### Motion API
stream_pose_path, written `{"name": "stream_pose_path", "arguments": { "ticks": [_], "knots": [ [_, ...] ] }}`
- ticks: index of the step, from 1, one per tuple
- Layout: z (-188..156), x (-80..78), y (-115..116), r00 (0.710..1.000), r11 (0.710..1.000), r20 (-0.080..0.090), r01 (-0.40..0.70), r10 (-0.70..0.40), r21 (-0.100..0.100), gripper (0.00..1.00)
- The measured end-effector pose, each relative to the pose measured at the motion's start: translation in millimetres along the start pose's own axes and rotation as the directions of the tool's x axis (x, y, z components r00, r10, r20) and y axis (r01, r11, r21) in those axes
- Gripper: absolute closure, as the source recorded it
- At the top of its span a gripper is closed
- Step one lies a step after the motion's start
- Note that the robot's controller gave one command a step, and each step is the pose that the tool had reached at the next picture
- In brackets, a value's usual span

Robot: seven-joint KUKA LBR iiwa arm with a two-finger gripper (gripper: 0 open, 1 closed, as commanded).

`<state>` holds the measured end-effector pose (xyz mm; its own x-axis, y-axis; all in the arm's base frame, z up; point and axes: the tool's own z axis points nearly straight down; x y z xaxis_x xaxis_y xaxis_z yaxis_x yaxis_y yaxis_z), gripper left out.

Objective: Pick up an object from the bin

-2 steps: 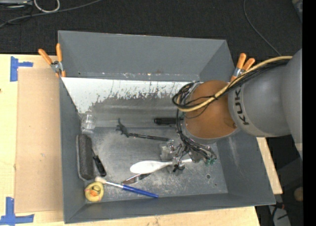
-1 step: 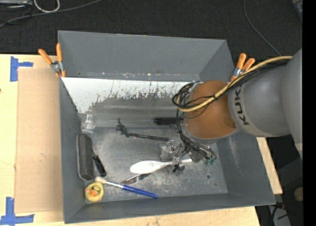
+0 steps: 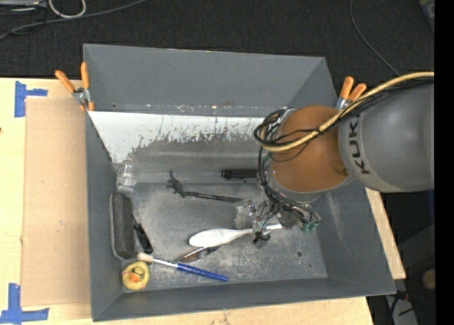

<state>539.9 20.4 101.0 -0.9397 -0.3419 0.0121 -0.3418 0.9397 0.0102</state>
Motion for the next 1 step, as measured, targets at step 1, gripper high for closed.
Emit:
{"name": "stream_pose_path", "arguments": {
  "ticks": [1],
  "knots": [
    [-25.9, -1.5, -0.3, 1.0, 1.0, 0.006, 0.0, 0.0, 0.002, 1.0]
  ]
}}
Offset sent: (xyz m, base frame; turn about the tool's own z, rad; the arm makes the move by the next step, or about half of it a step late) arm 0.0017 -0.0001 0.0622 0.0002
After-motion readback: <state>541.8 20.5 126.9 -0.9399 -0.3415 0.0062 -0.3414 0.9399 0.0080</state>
